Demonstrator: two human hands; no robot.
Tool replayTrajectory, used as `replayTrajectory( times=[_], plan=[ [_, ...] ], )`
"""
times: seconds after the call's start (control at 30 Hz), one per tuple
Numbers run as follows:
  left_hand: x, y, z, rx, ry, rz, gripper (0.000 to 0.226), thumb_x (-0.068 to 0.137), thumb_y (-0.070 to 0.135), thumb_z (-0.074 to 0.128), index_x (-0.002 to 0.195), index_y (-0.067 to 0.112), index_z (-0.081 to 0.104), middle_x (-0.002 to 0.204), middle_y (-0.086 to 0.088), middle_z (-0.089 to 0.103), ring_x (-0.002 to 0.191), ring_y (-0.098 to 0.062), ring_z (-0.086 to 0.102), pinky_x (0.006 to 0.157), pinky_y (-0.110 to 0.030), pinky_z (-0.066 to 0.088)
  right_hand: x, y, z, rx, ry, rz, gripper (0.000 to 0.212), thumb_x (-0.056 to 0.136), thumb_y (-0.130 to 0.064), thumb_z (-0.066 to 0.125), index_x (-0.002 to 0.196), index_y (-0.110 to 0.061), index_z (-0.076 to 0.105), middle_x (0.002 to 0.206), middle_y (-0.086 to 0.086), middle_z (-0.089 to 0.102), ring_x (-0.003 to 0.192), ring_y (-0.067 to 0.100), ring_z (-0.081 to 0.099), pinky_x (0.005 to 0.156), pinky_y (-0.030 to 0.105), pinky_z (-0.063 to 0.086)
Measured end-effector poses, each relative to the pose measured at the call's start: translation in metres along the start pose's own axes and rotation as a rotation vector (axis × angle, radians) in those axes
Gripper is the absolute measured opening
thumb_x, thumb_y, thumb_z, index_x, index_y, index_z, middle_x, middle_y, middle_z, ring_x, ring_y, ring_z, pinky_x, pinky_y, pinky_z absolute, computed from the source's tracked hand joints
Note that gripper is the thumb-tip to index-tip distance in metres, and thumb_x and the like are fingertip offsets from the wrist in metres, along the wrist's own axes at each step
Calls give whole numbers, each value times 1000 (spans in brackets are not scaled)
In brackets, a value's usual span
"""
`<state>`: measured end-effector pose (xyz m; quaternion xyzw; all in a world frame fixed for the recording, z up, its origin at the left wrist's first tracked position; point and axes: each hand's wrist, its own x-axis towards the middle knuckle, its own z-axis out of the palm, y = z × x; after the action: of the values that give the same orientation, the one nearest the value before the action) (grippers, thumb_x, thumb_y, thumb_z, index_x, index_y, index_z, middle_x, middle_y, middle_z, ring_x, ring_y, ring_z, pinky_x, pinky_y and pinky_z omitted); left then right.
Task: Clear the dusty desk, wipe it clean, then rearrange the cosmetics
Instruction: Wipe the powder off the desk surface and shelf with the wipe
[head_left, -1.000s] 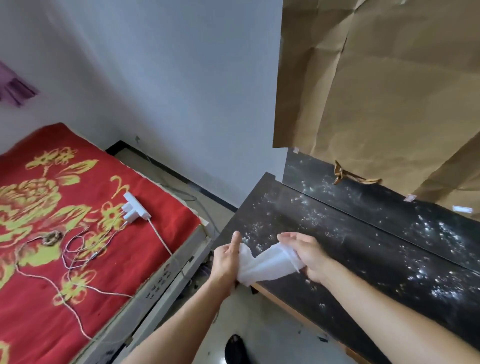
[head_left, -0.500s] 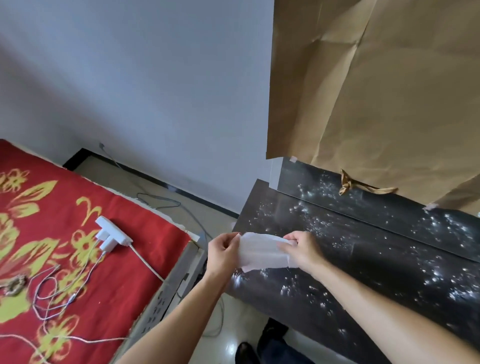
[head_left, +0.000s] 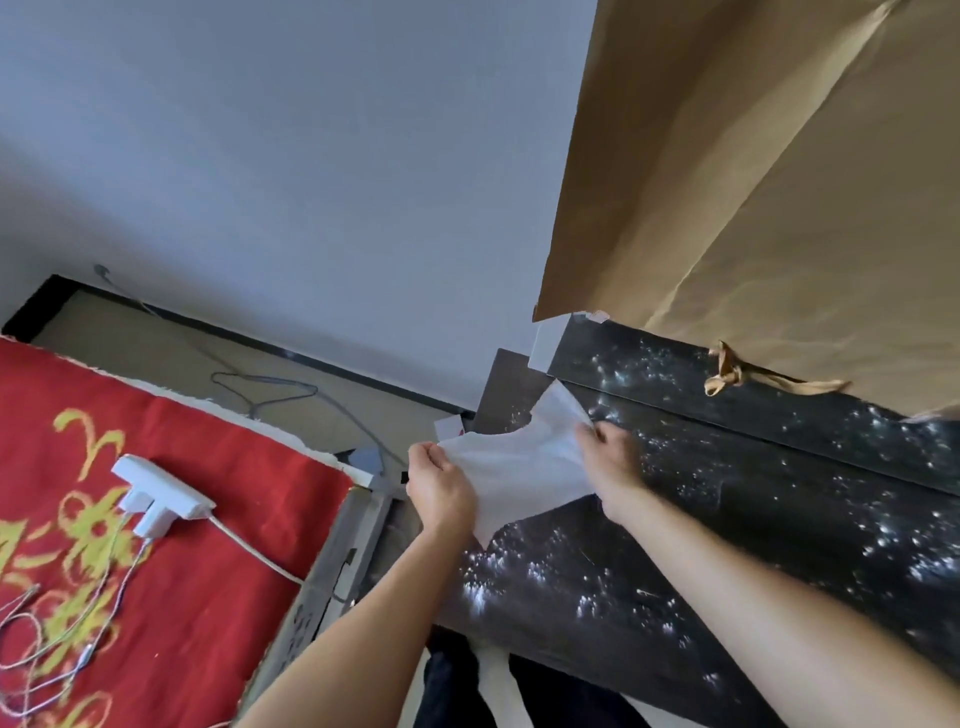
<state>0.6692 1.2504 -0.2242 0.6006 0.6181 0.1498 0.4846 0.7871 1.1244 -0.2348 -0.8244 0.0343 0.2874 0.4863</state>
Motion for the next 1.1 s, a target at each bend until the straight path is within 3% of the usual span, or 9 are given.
replayTrajectory(
  times=[0.17,0.33,0.47,0.6,0.77,0.83,0.93,1.0,1.1],
  plan=[
    [52,-21,11,203,-284,-2,27,101,22,30,106,3,48,93,-10,52,83,-26,46,73,-34,36,22,14,20,-369,184,-50,48,94,-41,47,54,-14,42,54,1,45,56,21,45,52,30,28],
    [66,-32,2,194,-453,-77,27,95,40,38,106,17,46,95,-12,62,75,-29,64,65,-42,57,7,7,29,-623,247,-294,31,96,-37,45,72,-17,44,58,5,56,58,32,54,50,35,38],
    [81,-38,-30,194,-457,-108,26,97,37,40,105,14,47,85,-12,61,60,-27,64,48,-40,57,-24,4,64,-902,74,-570,19,97,-34,45,100,-15,49,73,2,65,56,28,59,47,28,38],
    [100,-50,-58,200,-428,-154,28,99,36,41,110,12,48,87,-12,61,60,-26,62,43,-32,51,-42,14,102,-1151,-251,-491,35,96,-51,34,111,-21,43,101,4,61,82,30,62,65,35,45],
    [111,-62,-76,251,-474,-152,25,98,30,46,103,8,54,87,-14,63,59,-23,62,41,-29,50,-38,19,93,-920,66,-359,30,92,-48,46,96,-22,60,99,-3,63,84,27,65,66,32,48],
    [110,-66,-71,282,-536,-164,25,95,30,52,99,6,58,79,-10,63,56,-20,60,45,-33,54,-26,18,83,-815,172,-121,28,86,-44,58,104,-24,60,104,-5,64,90,24,65,70,32,50],
    [102,-66,-52,331,-654,-132,33,84,40,66,98,11,66,80,-3,66,68,-18,61,67,-37,56,-14,19,84,-767,87,183,22,75,-33,69,94,-22,65,89,-4,68,81,20,64,67,28,47],
    [94,-62,-37,322,-731,-112,38,78,41,72,104,14,65,95,-1,67,85,-17,64,74,-31,53,-13,19,89,-590,22,221,15,72,-22,71,70,-9,65,66,6,62,63,16,56,60,26,44],
    [89,-54,-20,244,-780,-101,40,73,30,78,106,11,64,100,-2,67,93,-17,64,81,-30,52,-25,3,85,-233,-84,169,18,73,-16,70,72,1,65,65,10,56,63,18,49,59,30,38]
  ],
)
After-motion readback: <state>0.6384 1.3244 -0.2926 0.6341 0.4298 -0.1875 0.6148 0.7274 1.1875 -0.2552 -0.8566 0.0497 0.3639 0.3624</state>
